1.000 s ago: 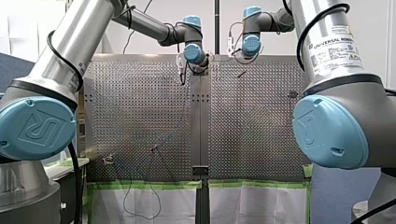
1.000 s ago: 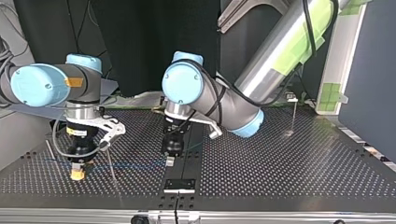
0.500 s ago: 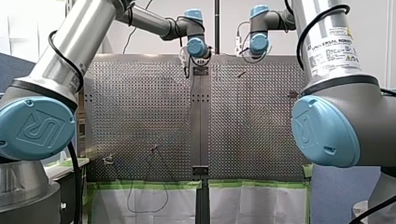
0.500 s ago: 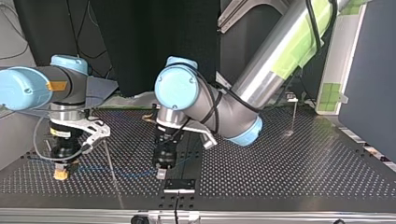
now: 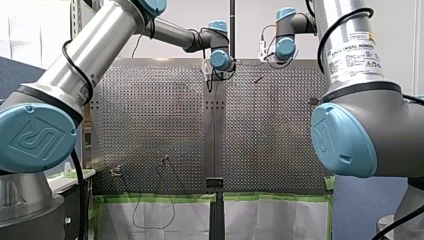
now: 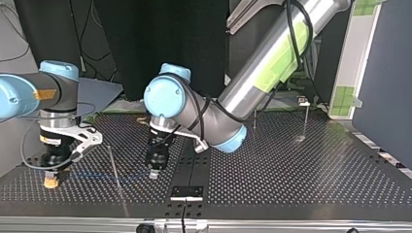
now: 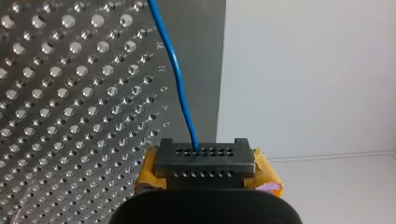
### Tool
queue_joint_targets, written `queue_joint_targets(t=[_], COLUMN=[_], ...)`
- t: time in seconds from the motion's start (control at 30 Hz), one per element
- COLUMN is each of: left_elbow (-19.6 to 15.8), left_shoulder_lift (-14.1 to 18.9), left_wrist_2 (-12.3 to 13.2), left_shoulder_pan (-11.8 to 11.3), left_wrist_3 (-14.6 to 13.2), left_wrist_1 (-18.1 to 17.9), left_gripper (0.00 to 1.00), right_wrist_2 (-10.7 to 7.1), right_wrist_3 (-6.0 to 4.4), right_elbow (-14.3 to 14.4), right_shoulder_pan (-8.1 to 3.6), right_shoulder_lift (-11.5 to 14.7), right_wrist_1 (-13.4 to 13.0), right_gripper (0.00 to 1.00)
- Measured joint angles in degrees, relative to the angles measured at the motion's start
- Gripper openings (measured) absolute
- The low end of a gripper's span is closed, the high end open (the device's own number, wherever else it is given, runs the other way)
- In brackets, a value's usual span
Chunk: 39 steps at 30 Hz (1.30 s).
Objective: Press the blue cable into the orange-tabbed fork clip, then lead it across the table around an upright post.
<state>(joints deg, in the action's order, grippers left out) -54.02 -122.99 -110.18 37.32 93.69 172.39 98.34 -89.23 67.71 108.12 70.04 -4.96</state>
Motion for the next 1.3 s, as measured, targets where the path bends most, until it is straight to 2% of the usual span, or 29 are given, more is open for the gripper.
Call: queue_joint_targets(t=[0.27,0.47,0.77,0.93,1.3], left_elbow=[4.5,5.6,5.5,5.6,5.5], left_shoulder_lift=[-4.5,-7.1,-7.8,-9.4,-10.8], left_wrist_2=[0.0,0.0,0.0,0.1,-0.3], left_shoulder_pan=[1.5,1.9,2.0,2.1,2.0], left_wrist_3=[0.0,0.0,0.1,0.1,0.2], left_wrist_1=[0.0,0.0,-0.1,-0.1,-0.4], left_gripper=[0.01,0.01,0.01,0.01,0.01], right_wrist_2=[-1.10,-1.26,-1.21,-1.12,-0.99], right_wrist_3=[-0.55,-0.66,-0.72,-0.74,-0.79], right_elbow=[0.0,0.1,1.3,2.4,7.3], right_shoulder_pan=[-1.61,-2.23,-2.33,-2.32,-2.34], right_shoulder_lift=[-0.2,-0.3,-0.3,-0.3,-0.4], right_wrist_1=[-0.1,0.0,0.0,-0.1,-1.2], right_gripper=[0.00,0.00,0.00,0.00,0.00])
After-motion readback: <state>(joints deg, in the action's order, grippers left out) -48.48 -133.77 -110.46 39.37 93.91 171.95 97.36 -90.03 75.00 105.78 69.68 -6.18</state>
